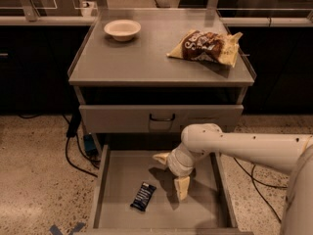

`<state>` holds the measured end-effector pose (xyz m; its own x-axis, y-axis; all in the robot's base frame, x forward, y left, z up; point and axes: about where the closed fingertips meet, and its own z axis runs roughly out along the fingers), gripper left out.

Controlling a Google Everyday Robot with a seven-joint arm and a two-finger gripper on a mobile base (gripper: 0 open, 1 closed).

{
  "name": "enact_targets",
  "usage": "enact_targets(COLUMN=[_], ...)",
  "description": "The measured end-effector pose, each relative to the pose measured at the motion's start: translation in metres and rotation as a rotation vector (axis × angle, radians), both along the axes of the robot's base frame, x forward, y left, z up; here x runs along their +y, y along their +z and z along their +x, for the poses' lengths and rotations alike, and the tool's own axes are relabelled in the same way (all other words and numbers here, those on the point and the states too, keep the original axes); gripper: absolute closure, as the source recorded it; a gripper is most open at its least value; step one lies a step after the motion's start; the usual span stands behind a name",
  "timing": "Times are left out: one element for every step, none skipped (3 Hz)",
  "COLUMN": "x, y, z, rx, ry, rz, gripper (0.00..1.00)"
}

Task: Pick rxbar blueberry from middle drawer and place on counter

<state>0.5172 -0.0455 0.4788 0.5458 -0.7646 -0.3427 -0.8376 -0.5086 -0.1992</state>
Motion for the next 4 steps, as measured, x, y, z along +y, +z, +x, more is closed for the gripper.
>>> enact_targets(x=[0.003, 0.019, 0.034, 0.05], y=[-0.009, -0.05, -0.079, -0.1], z=[0.0, 0.001, 0.0, -0.005], rx=[0.002, 0.063, 0.111, 0.151], ry=[0.005, 0.05, 0.088, 0.119], rz=[0.003, 0.024, 0.049, 0.079], gripper=[0.0, 0.0, 0.0, 0.0])
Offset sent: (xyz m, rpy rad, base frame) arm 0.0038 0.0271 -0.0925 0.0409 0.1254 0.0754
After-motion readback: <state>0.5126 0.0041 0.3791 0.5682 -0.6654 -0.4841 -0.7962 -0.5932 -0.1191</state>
